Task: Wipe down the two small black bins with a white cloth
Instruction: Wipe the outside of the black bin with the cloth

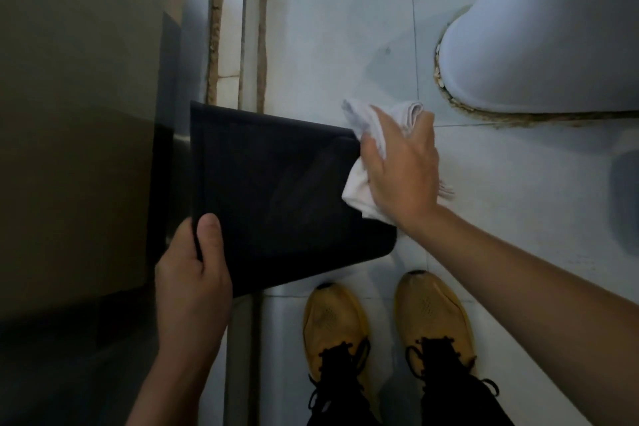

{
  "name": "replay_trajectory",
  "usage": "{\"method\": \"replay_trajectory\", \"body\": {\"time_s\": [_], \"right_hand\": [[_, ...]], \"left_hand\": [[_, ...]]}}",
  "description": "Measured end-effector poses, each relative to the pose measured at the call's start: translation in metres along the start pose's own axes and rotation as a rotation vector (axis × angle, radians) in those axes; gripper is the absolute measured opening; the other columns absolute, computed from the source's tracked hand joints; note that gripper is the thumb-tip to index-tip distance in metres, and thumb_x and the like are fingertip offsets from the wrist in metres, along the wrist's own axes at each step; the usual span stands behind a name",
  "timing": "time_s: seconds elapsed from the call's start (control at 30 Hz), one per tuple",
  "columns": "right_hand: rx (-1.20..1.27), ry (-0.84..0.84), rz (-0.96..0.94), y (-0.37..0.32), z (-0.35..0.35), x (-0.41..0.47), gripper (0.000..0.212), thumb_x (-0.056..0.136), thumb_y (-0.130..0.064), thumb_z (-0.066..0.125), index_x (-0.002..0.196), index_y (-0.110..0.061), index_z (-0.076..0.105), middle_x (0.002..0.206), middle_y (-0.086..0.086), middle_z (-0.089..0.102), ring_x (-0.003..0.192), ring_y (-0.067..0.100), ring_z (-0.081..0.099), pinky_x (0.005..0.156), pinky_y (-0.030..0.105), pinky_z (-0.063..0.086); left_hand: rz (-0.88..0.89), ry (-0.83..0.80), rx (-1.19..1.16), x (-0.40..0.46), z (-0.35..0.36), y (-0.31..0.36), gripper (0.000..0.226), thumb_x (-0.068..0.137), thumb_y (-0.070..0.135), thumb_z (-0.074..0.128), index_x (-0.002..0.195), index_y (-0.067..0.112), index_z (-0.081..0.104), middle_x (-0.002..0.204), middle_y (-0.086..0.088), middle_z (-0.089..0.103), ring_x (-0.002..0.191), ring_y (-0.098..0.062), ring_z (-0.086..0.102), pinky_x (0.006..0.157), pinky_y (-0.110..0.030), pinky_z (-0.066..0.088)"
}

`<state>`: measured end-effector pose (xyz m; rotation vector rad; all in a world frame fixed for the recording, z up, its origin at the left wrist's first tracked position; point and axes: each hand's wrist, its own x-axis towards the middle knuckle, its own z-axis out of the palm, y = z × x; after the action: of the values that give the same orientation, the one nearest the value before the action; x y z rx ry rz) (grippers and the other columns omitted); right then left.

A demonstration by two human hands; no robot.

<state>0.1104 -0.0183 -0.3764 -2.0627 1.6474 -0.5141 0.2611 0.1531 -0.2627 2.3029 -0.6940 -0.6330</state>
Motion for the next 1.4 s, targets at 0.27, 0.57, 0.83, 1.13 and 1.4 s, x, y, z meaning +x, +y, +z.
{"method": "replay_trajectory", "body": {"time_s": [0.27,0.57,0.83,1.13,1.4], "right_hand": [[-0.008,0.026,-0.303,-0.040,-0.005,-0.077,0.055,0.097,-0.045,0.043,0.148,-0.025,0.045,0.113,0.015,0.041,0.089,0.026,0.044,0.071,0.037,0.046],[-0.064,0.061,-0.360,-0.063,0.008,-0.048,0.053,0.097,-0.046,0.043,0.146,-0.027,0.047,0.115,0.016,0.044,0.091,0.025,0.045,0.070,0.033,0.042],[-0.040,0.074,-0.086,-0.033,0.011,0.013,0.045,0.099,-0.042,0.044,0.138,-0.025,0.056,0.121,0.016,0.048,0.102,0.030,0.051,0.081,0.039,0.044],[0.024,0.091,-0.552,-0.100,0.007,-0.103,0.049,0.097,-0.043,0.049,0.142,-0.023,0.055,0.105,0.010,0.036,0.083,0.026,0.041,0.066,0.039,0.041],[-0.082,0.100,-0.194,-0.086,0.016,0.008,0.050,0.096,-0.045,0.036,0.138,-0.023,0.055,0.120,0.018,0.051,0.094,0.026,0.051,0.071,0.031,0.037]], "left_hand": [[-0.031,0.026,0.018,0.001,0.001,-0.001,0.036,0.101,0.036,0.038,0.075,0.015,0.052,0.064,-0.009,0.052,0.052,-0.021,0.047,0.049,-0.032,0.038],[0.029,0.025,0.087,0.003,-0.002,-0.002,0.037,0.101,0.031,0.038,0.070,0.015,0.049,0.058,-0.005,0.047,0.046,-0.008,0.045,0.043,-0.028,0.033],[-0.045,-0.024,0.005,0.004,-0.002,0.002,0.035,0.100,0.034,0.037,0.074,0.015,0.052,0.063,-0.008,0.050,0.051,-0.019,0.046,0.048,-0.031,0.037],[-0.071,-0.013,-0.013,0.004,-0.003,-0.010,0.025,0.101,0.025,0.042,0.082,0.025,0.059,0.069,-0.002,0.064,0.056,-0.008,0.061,0.052,-0.027,0.046],[0.053,-0.004,0.062,0.007,-0.004,-0.008,0.037,0.102,0.029,0.038,0.067,0.017,0.046,0.054,0.001,0.041,0.043,-0.007,0.042,0.038,-0.015,0.028]]}}
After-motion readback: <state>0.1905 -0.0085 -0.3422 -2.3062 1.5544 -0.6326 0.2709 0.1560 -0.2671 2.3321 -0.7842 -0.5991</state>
